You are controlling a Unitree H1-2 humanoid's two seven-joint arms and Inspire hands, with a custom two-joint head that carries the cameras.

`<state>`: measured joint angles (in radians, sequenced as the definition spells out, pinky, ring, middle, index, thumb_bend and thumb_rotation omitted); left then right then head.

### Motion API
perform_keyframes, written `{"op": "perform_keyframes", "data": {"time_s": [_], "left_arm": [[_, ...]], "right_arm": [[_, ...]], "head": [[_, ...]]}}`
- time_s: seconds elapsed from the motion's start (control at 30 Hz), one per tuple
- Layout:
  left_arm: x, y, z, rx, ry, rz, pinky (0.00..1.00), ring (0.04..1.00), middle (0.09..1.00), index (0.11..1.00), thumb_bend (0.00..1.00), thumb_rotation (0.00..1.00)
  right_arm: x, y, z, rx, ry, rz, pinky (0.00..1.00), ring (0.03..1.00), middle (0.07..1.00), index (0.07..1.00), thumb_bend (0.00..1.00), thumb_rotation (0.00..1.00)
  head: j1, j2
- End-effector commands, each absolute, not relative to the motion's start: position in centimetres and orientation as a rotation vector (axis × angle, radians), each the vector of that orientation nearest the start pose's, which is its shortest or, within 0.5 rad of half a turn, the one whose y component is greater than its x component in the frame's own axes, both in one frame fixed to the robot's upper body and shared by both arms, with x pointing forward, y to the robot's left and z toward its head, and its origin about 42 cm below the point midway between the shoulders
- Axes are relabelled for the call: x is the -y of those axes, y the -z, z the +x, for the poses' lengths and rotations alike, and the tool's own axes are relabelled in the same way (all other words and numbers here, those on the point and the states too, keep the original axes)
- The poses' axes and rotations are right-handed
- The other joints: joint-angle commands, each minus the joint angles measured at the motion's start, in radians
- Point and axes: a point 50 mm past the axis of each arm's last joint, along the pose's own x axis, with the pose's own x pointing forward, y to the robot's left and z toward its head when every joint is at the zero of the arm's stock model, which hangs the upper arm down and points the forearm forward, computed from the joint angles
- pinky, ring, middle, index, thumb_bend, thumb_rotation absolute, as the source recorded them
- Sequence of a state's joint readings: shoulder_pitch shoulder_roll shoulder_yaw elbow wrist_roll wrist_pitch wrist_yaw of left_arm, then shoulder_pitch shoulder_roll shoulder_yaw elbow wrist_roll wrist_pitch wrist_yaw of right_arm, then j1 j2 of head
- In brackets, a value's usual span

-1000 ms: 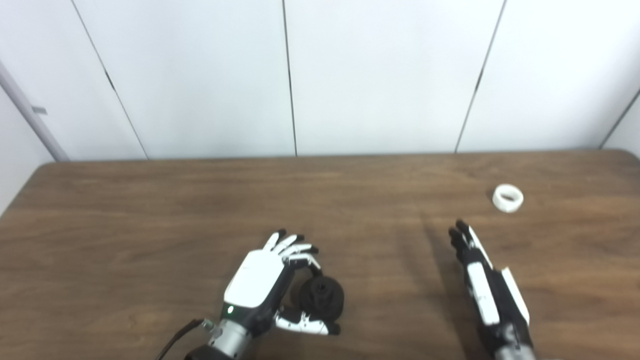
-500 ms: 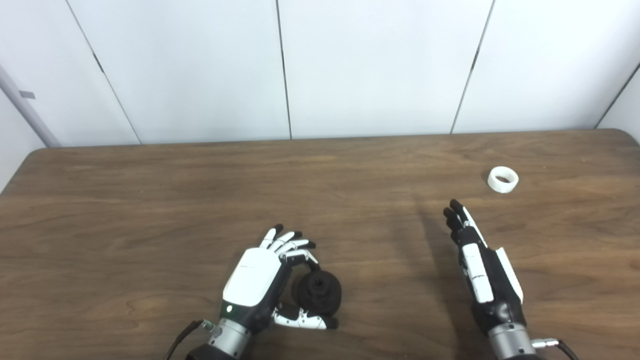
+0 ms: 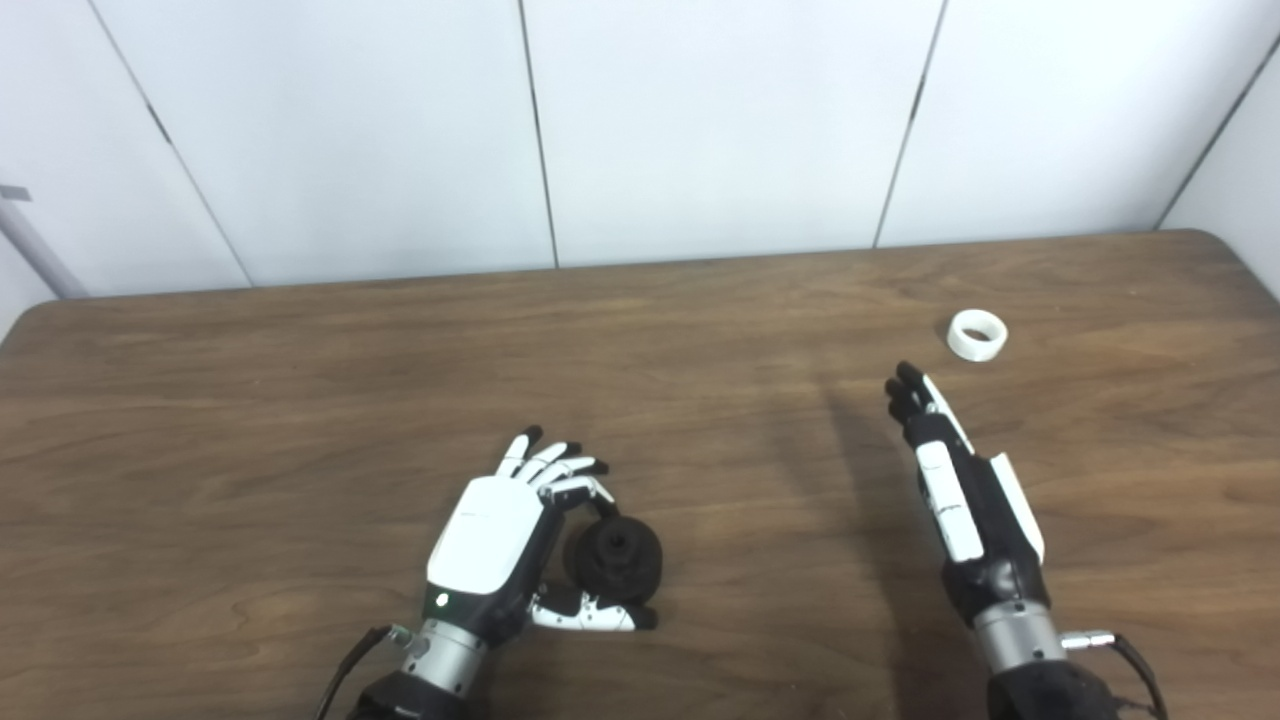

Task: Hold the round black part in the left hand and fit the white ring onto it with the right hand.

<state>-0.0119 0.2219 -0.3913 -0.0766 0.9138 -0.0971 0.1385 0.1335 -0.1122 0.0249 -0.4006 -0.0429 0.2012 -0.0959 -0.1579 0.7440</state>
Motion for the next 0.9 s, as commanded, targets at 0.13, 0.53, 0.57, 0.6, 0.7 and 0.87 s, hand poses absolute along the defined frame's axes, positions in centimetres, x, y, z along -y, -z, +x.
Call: {"op": "perform_keyframes", "data": {"time_s": [0.13, 0.53, 0.57, 0.6, 0.7, 0.87], "left_arm": [[-17.4, -10.1, 26.3, 0.367, 0.303, 1.069, 1.00, 0.895, 0.791, 0.484, 0.52, 0.05], [-19.0, -10.0, 26.5, 0.360, 0.303, 1.062, 1.00, 0.871, 0.781, 0.484, 0.52, 0.05], [-19.1, -10.0, 26.6, 0.358, 0.302, 1.065, 1.00, 0.871, 0.781, 0.484, 0.52, 0.05], [-19.1, -10.0, 26.6, 0.357, 0.301, 1.066, 1.00, 0.870, 0.779, 0.484, 0.52, 0.05], [-19.2, -9.9, 26.6, 0.357, 0.298, 1.064, 1.00, 0.867, 0.775, 0.484, 0.52, 0.05], [-19.4, -9.9, 26.7, 0.355, 0.302, 1.064, 1.00, 0.862, 0.774, 0.484, 0.52, 0.05]], "right_arm": [[25.9, -18.9, 25.3, 0.176, 0.150, -0.203, 0.91, 0.944, 0.945, 0.922, 0.52, 0.78], [31.4, -22.5, 29.0, 0.194, 0.291, -0.628, 0.86, 0.885, 0.878, 0.821, 0.68, 0.33], [32.0, -23.0, 29.6, 0.188, 0.307, -0.684, 0.84, 0.880, 0.875, 0.814, 0.71, 0.35], [32.4, -23.4, 30.1, 0.184, 0.319, -0.725, 0.84, 0.883, 0.877, 0.809, 0.73, 0.35], [33.4, -24.3, 31.5, 0.165, 0.333, -0.822, 0.86, 0.907, 0.895, 0.797, 0.77, 0.34], [34.4, -25.4, 33.7, 0.127, 0.343, -0.906, 0.92, 0.969, 0.939, 0.769, 0.82, 0.27]], "head": [[-0.051, -0.005], [-0.176, -0.029], [-0.180, -0.031], [-0.185, -0.033], [-0.194, -0.036], [-0.209, -0.041]]}}
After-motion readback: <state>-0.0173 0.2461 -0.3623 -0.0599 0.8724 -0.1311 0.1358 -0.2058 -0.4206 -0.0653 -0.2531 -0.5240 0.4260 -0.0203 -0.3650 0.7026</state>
